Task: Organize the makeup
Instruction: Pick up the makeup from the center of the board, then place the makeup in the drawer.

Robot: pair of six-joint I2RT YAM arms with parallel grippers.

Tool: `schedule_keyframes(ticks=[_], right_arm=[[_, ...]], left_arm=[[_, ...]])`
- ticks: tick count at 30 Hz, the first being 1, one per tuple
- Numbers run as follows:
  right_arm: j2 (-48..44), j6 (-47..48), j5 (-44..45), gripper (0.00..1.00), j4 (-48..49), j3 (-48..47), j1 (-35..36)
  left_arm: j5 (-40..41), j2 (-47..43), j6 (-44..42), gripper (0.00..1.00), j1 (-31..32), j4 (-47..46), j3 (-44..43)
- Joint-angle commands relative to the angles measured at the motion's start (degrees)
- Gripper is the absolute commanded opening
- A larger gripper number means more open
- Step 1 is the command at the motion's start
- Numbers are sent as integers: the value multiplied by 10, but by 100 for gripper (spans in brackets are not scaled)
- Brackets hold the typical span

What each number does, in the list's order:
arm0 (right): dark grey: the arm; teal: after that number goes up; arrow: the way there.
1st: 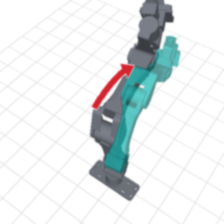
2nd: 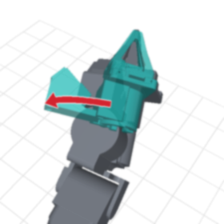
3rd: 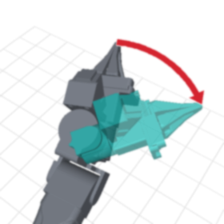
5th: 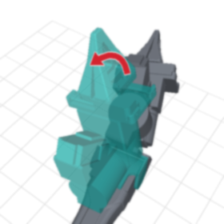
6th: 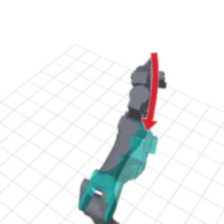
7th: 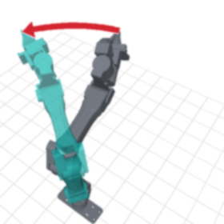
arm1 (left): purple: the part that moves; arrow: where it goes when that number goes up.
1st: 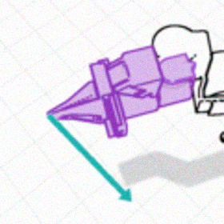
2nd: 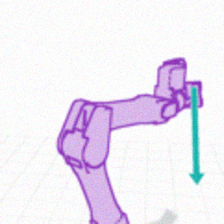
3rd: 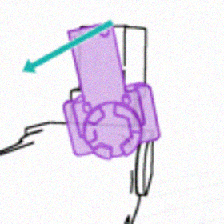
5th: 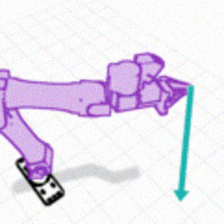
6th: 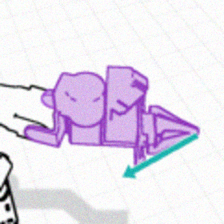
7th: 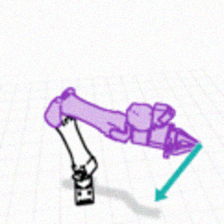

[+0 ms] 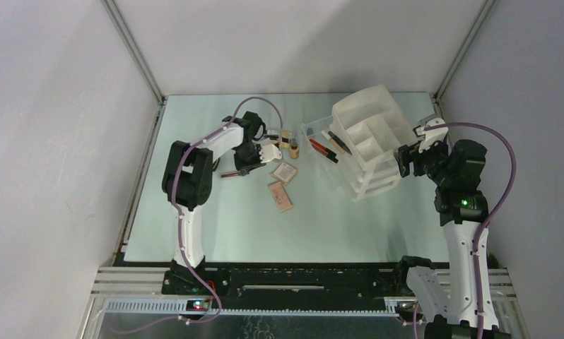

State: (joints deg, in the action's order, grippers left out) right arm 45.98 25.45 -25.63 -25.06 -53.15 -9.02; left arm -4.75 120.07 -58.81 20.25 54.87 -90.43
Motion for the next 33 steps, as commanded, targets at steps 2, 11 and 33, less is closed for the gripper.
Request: schedule_keyframes(ticks=[2, 11, 33], right_arm=[[-1, 7, -3, 79, 10, 3, -3], [-6, 6, -4, 79, 10, 3, -2], [-20, 5, -10, 79, 10, 3, -3]], left_arm=[[-30, -93, 17, 10, 21, -14, 67], [7, -271, 21, 8, 99, -27, 103], [199, -248, -144, 2, 388, -80, -113]])
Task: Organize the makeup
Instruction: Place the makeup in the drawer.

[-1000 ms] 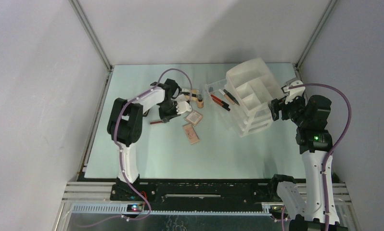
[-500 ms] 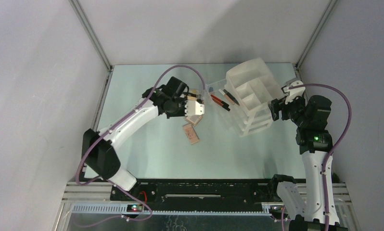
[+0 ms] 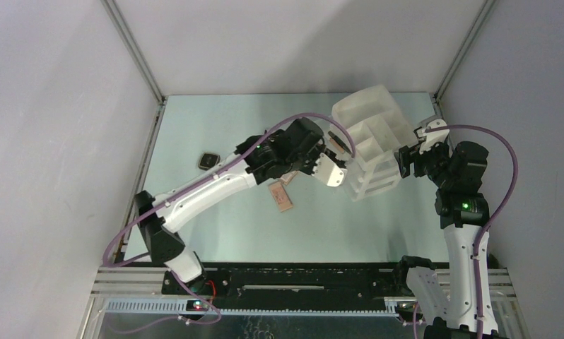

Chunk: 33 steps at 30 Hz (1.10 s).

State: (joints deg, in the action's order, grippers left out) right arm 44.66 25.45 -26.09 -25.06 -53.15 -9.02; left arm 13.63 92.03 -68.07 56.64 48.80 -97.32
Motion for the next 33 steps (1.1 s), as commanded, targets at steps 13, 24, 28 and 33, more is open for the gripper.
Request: schedule_keyframes(ticks=[13, 24, 28, 33], right_arm=[[-9, 4, -7, 79, 11, 3, -4], [-10, 5, -6, 79, 10, 3, -5], [-10, 4, -7, 79, 9, 3, -6], [-10, 4, -7, 79, 10, 3, -7]], left_arm=[[-22, 146, -96, 3, 67, -6, -149], [-57, 172, -80, 10, 66, 6, -141], [-61, 176, -79, 11, 61, 3, -136], [-68, 179, -76, 16, 52, -4, -128]])
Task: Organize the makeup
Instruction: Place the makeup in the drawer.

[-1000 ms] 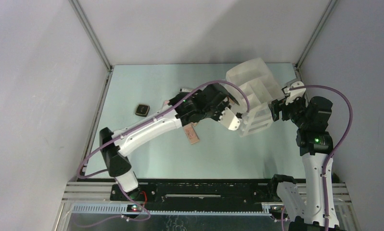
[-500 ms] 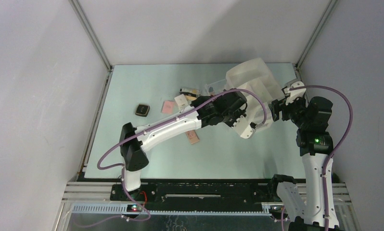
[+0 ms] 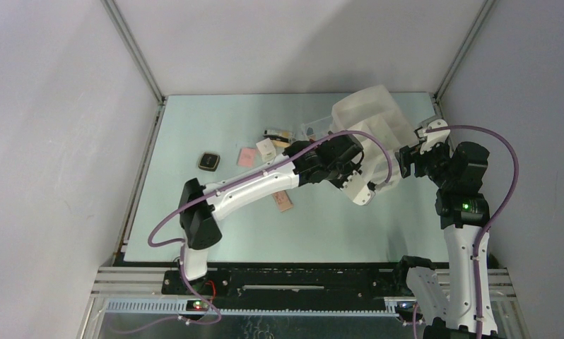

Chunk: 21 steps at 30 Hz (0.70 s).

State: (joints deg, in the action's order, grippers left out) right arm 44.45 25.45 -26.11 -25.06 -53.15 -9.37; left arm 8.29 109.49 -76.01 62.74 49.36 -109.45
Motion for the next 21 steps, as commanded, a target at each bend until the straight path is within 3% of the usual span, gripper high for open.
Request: schedule_keyframes(ticks=[1, 8, 21], right_arm=[[-8, 3, -7, 79, 10, 3, -3], [-7, 4, -7, 79, 9, 3, -4], [-8, 4, -8, 79, 10, 3, -4]], left_arm=[[-15, 6, 3, 16, -11, -12, -4], [-16, 10, 5, 19, -17, -15, 0], [-21, -11, 27, 41, -18, -21, 0]])
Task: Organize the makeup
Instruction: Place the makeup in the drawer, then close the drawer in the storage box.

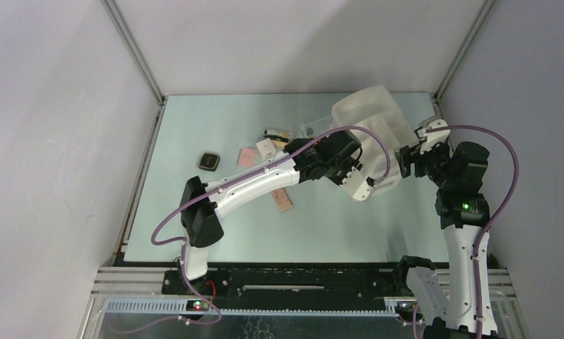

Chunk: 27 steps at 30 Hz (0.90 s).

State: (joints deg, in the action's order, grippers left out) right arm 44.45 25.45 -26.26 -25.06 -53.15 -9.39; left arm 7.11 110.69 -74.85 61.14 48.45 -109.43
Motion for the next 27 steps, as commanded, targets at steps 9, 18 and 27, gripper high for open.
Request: schedule_keyframes(ticks=[9, 18, 27], right_arm=[[-10, 1, -9, 79, 11, 3, -4], [-15, -10, -5, 79, 17, 3, -6], [-29, -72, 6, 79, 48, 3, -14]], left_arm=[[-14, -74, 77, 62, -5, -20, 0], [-56, -171, 234, 75, -26, -71, 88], [-91, -266, 512, 92, -96, -222, 262]])
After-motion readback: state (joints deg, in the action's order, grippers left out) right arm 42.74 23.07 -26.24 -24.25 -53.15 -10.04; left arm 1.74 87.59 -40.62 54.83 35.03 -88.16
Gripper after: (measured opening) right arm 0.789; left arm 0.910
